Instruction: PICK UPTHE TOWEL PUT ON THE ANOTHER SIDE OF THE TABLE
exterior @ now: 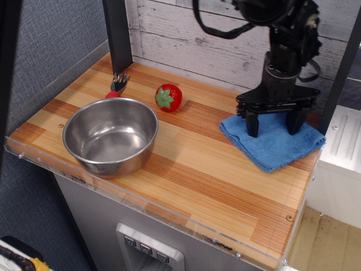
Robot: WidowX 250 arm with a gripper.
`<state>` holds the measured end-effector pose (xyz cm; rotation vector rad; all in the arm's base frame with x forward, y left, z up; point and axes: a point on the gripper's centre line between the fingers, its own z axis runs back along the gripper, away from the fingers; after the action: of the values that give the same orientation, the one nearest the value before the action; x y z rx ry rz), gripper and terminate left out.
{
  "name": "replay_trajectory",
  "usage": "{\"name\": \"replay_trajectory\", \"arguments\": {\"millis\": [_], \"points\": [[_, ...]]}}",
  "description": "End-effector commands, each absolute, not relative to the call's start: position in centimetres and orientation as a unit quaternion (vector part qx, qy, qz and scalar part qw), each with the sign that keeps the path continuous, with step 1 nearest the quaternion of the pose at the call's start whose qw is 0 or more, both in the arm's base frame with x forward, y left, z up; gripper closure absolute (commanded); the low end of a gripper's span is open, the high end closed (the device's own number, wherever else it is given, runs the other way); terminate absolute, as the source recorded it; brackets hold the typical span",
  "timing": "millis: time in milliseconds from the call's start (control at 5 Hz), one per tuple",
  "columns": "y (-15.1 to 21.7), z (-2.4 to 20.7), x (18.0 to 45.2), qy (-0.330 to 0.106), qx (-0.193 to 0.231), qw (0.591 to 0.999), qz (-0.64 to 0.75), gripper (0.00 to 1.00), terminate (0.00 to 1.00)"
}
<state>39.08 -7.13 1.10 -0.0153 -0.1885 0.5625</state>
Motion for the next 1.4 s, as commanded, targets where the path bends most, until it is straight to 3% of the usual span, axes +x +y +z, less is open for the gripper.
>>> {"name": "replay_trajectory", "arguments": {"millis": [0, 800, 1200], "points": [[-0.9, 3.4, 38.6, -0.120, 0.009, 0.936, 0.330, 0.00, 0.00], [6.2, 4.7, 36.8, -0.141, 0.056, 0.909, 0.388, 0.00, 0.00], [6.1, 4.9, 36.8, -0.143, 0.053, 0.909, 0.388, 0.00, 0.00]]}}
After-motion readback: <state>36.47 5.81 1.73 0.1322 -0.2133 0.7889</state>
